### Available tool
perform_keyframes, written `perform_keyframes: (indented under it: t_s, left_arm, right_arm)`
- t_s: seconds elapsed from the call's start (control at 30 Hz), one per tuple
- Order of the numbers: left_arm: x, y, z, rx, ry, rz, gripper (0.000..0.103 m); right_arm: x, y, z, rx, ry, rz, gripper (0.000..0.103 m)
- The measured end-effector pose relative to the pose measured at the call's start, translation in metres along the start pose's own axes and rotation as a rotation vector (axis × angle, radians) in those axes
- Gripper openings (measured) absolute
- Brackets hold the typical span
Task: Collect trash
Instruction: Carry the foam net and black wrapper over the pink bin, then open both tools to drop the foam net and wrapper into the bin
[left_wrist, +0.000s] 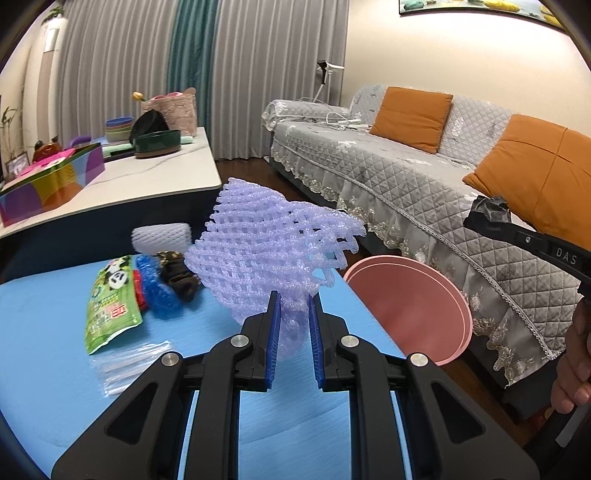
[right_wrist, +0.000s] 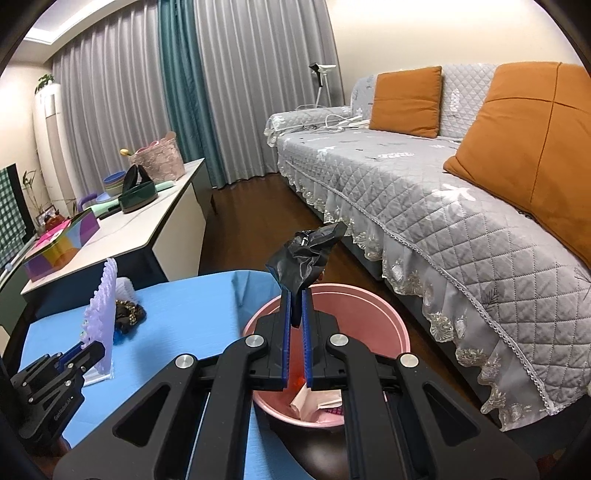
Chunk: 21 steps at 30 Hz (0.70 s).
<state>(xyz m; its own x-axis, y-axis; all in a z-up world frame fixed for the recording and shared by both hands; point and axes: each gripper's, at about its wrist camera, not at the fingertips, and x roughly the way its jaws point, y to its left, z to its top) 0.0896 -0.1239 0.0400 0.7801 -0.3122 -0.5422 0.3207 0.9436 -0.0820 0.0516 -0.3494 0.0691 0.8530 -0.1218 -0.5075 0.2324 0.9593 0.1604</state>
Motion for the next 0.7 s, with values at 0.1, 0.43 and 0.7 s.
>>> perform_keyframes:
  t_s: [0.1, 0.43, 0.7]
  left_arm:
    - [0.005, -0.008, 0.003, 0.012, 0.002, -0.008, 0.015]
    - [0.024, -0.034, 0.015, 0.044, 0.0, -0.04, 0.015]
    - [0.043, -0.042, 0.023, 0.049, 0.004, -0.061, 0.015]
  right_arm:
    - [0.002, -0.005, 0.002, 0.015, -0.002, -0.004, 0.006]
    - [0.018, -0.018, 0.003, 0.031, -0.007, -0.055, 0.006]
    - [0.034, -0.027, 0.004, 0.069, -0.006, -0.077, 0.006]
